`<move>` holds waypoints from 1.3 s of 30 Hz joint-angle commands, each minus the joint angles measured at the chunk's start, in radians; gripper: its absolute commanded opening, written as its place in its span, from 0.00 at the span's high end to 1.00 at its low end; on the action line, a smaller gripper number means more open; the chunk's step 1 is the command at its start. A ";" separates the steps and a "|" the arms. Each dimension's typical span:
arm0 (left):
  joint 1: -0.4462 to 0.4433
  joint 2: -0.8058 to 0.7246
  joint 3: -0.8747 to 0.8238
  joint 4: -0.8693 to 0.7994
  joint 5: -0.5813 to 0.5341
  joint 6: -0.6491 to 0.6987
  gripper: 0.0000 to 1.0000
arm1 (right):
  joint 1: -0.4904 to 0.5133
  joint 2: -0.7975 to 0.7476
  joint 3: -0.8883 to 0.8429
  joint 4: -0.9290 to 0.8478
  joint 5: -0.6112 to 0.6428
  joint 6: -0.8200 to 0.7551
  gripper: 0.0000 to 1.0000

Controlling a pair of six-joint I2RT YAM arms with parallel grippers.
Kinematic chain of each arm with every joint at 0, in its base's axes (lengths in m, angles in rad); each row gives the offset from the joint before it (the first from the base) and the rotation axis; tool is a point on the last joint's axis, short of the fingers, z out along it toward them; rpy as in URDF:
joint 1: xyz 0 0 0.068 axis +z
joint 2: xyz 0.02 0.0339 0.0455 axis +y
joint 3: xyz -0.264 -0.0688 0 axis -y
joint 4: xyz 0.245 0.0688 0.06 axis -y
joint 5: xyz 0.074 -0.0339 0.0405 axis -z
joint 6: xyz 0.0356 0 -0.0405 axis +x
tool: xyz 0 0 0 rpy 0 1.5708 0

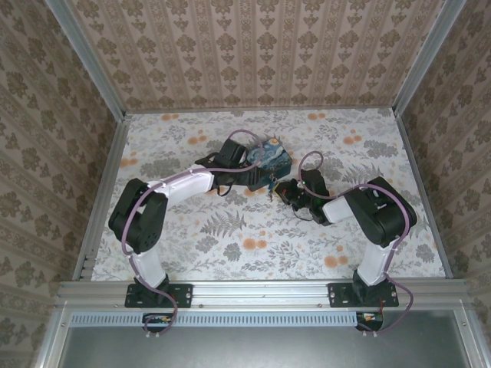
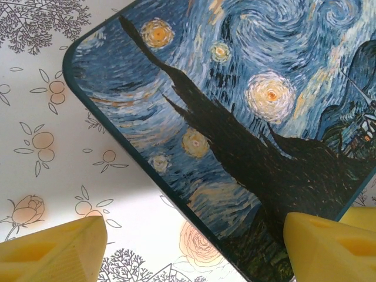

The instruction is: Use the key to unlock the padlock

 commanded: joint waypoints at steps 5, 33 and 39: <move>-0.006 0.047 -0.029 -0.056 -0.023 0.017 0.22 | -0.007 0.013 0.035 0.044 0.071 0.076 1.00; -0.006 0.068 -0.047 -0.042 0.007 0.014 0.24 | -0.089 0.103 0.163 -0.029 0.062 0.045 1.00; -0.006 0.067 -0.047 -0.040 0.005 0.013 0.23 | -0.088 0.089 0.096 0.027 0.034 -0.001 1.00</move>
